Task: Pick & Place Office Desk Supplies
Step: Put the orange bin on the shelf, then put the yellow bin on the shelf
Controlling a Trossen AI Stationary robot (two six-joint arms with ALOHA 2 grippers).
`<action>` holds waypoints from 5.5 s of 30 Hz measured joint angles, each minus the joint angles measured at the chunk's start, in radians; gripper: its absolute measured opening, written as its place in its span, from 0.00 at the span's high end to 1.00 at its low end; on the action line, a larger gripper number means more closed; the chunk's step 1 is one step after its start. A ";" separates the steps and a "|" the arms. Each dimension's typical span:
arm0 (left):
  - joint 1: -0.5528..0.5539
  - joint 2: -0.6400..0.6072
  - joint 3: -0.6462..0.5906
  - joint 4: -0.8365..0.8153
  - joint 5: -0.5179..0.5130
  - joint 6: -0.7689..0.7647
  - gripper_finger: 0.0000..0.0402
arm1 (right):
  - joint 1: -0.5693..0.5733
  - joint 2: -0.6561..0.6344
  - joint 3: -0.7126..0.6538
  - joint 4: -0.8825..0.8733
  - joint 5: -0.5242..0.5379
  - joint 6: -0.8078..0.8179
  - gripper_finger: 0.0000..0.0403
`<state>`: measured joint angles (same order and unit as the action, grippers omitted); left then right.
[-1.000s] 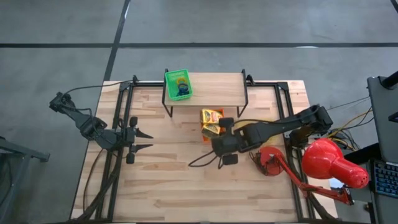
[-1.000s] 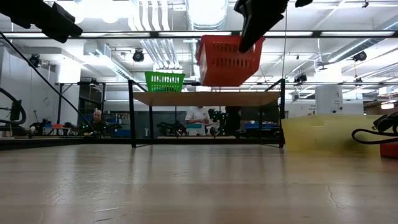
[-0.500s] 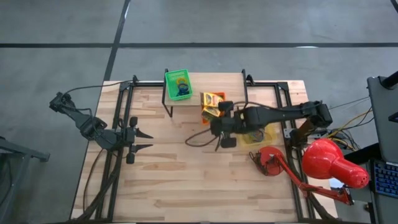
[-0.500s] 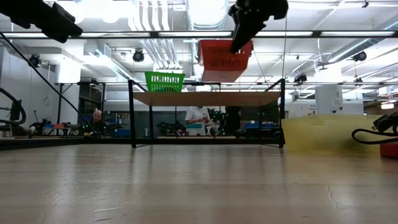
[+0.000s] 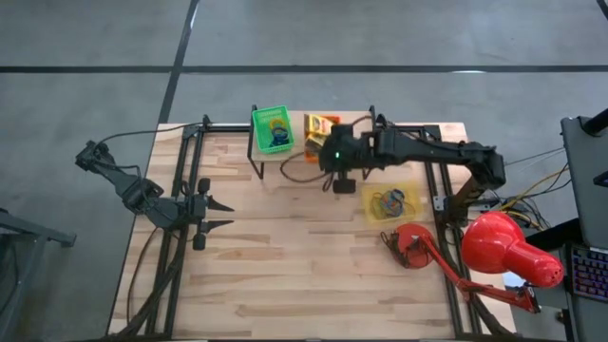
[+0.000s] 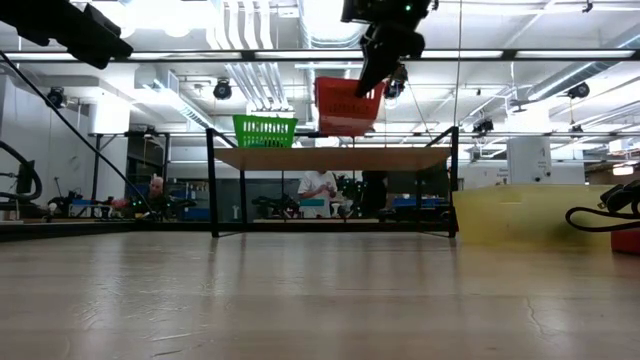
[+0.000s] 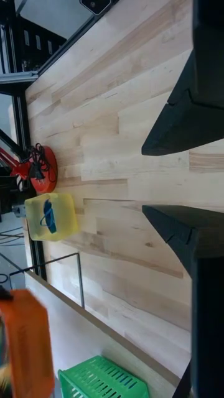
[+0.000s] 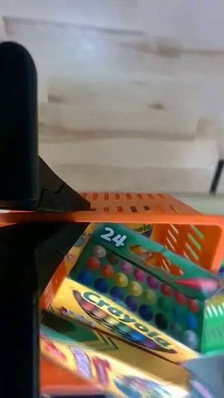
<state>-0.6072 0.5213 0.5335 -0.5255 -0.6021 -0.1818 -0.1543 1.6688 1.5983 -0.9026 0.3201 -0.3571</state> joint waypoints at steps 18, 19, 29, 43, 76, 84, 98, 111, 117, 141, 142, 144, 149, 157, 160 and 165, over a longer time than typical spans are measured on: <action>0.000 0.000 0.000 0.000 0.000 0.000 0.65 | -0.189 0.075 0.001 0.099 -0.161 -0.125 0.98; 0.000 0.000 0.000 -0.001 0.000 0.000 0.65 | -0.190 0.081 0.001 0.110 -0.164 -0.125 0.98; 0.000 0.000 0.000 0.000 0.000 0.000 0.65 | -0.193 0.123 0.016 0.137 -0.165 -0.125 0.98; 0.000 0.000 0.000 0.000 0.000 0.000 0.65 | -0.190 0.131 0.070 0.130 -0.165 -0.086 0.98; 0.000 0.000 0.000 0.000 0.000 0.000 0.65 | -0.170 0.152 0.066 0.160 -0.171 -0.073 0.62; 0.000 0.000 0.000 0.000 0.000 0.000 0.65 | -0.147 0.152 0.072 0.149 -0.163 -0.114 0.58; 0.000 0.000 0.000 0.000 0.000 0.000 0.65 | -0.048 0.150 0.217 -0.005 -0.102 0.104 0.63; 0.000 0.000 0.000 0.000 0.000 0.000 0.65 | 0.229 0.150 0.186 -0.280 0.286 0.368 0.71; 0.000 0.000 0.000 0.000 0.000 0.000 0.65 | 0.320 0.141 0.153 -0.366 0.339 0.808 0.69; 0.000 0.000 0.000 -0.001 0.000 0.000 0.65 | 0.348 0.143 -0.102 -0.502 0.199 1.995 0.53; 0.000 0.000 0.000 -0.001 0.000 0.000 0.65 | 0.348 0.143 -0.126 -0.483 0.197 1.997 0.53; 0.000 0.000 0.000 0.000 0.000 0.000 0.65 | 0.348 0.143 -0.172 -0.452 0.194 1.983 0.54; 0.000 0.000 0.000 0.000 0.000 0.000 0.65 | 0.342 0.143 -0.260 -0.366 0.166 1.928 0.54; 0.000 0.000 0.000 0.000 0.000 0.000 0.65 | 0.341 0.143 -0.354 -0.273 0.148 1.950 0.54; 0.000 0.000 0.000 0.000 0.000 0.000 0.65 | 0.341 0.143 -0.373 -0.252 0.147 1.934 0.54; 0.000 0.000 0.000 0.000 0.000 0.000 0.65 | 0.341 0.142 -0.393 -0.228 0.147 1.927 0.54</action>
<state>-0.6074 0.5210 0.5335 -0.5259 -0.6022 -0.1819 0.1871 1.8111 1.2055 -1.1311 0.4667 1.5702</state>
